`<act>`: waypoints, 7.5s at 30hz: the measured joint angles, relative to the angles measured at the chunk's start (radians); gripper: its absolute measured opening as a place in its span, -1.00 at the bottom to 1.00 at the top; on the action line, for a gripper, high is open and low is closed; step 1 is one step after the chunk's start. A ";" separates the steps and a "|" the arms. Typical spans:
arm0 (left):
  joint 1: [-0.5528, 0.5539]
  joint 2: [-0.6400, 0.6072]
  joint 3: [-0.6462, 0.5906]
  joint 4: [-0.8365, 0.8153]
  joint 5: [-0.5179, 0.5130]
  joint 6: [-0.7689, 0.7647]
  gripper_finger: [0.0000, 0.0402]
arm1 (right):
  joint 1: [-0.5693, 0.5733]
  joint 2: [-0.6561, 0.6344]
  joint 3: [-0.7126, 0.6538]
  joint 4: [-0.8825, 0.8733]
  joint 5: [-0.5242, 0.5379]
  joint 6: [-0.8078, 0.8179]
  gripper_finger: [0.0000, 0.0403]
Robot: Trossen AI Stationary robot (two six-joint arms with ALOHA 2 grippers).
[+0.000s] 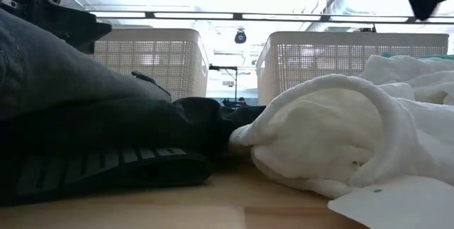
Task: Sort clothes
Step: Put the light blue shorts into the right bin, then put the dark gray pants into the left bin
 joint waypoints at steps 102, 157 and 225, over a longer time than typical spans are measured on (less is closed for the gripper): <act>0.000 0.001 0.000 0.008 0.009 -0.500 -0.07 | -0.896 0.301 0.096 0.285 0.363 -1.001 0.40; -0.209 1.267 0.986 -0.591 0.128 -0.490 -0.29 | -0.435 0.014 0.222 0.843 0.224 -0.993 0.33; 0.098 1.160 1.714 -0.406 -0.593 0.108 -0.88 | -0.436 -0.206 0.222 0.705 0.192 -1.088 0.33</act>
